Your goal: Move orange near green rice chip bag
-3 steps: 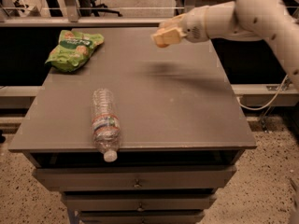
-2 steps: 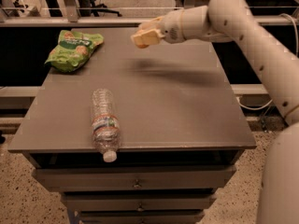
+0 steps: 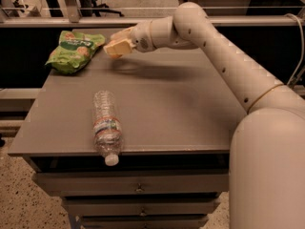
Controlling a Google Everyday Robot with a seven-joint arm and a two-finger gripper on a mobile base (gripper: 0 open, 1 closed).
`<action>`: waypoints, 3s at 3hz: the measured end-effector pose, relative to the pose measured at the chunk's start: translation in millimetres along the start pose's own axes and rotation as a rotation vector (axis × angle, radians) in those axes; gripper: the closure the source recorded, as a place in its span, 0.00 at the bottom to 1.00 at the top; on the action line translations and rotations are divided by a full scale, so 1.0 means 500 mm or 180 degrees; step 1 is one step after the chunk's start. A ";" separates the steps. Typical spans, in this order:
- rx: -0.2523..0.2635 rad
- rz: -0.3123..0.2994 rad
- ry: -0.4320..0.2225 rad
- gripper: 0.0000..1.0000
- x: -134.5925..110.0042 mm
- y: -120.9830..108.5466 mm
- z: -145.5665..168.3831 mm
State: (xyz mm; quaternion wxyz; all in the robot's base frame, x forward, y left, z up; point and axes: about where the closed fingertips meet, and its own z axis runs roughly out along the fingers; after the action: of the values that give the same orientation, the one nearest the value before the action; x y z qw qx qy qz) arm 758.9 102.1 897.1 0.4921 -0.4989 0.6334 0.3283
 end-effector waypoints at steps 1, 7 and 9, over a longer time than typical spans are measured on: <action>-0.0108 -0.0049 0.0028 1.00 0.009 0.022 0.059; -0.0367 -0.0074 0.0051 0.00 0.001 0.066 0.128; -0.0210 -0.0138 0.0039 0.00 -0.019 0.041 0.064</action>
Offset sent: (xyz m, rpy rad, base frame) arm -0.0086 0.0658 -0.0123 0.0056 -0.0143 0.1022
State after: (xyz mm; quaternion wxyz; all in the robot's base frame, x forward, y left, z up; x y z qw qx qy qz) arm 749.2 140.0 895.0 0.4785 -0.5305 0.6142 0.3352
